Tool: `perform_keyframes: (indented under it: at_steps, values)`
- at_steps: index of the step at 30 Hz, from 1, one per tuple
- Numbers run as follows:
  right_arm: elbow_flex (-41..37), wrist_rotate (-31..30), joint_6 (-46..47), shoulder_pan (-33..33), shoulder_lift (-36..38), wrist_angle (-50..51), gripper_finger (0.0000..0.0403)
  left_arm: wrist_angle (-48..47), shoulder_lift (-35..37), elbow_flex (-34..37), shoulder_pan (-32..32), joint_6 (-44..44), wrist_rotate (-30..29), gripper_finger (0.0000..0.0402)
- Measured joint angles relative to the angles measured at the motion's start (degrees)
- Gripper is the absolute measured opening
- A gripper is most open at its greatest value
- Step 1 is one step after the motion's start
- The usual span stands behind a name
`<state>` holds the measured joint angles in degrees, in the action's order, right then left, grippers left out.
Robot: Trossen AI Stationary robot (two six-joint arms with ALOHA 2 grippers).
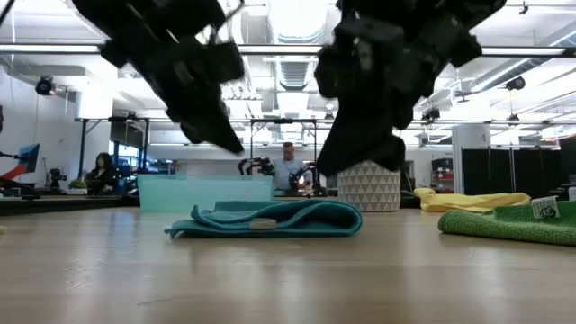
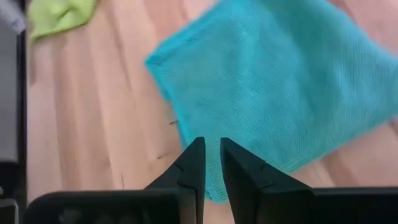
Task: Fold microfiber towels
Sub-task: Put the blue microfiber cloth into the blue bin
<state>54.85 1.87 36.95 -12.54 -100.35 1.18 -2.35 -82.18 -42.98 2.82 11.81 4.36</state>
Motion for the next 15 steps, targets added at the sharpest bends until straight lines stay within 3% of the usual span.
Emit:
perform_keyframes:
  at_steps: [5,8,15]
  values:
    - [0.0,0.1,-10.8,-1.3,1.2,0.6,0.0046,-0.3,1.9,2.5,2.7,-3.7,4.3,0.0000]
    - [0.0,0.3,-11.4,-1.3,1.2,2.4,0.0046,0.8,0.7,2.8,5.1,-4.6,7.6,0.0000]
    - [0.0,1.4,-11.5,-1.3,1.3,6.6,0.0046,7.9,-4.5,1.3,10.4,-7.7,8.2,0.0006]
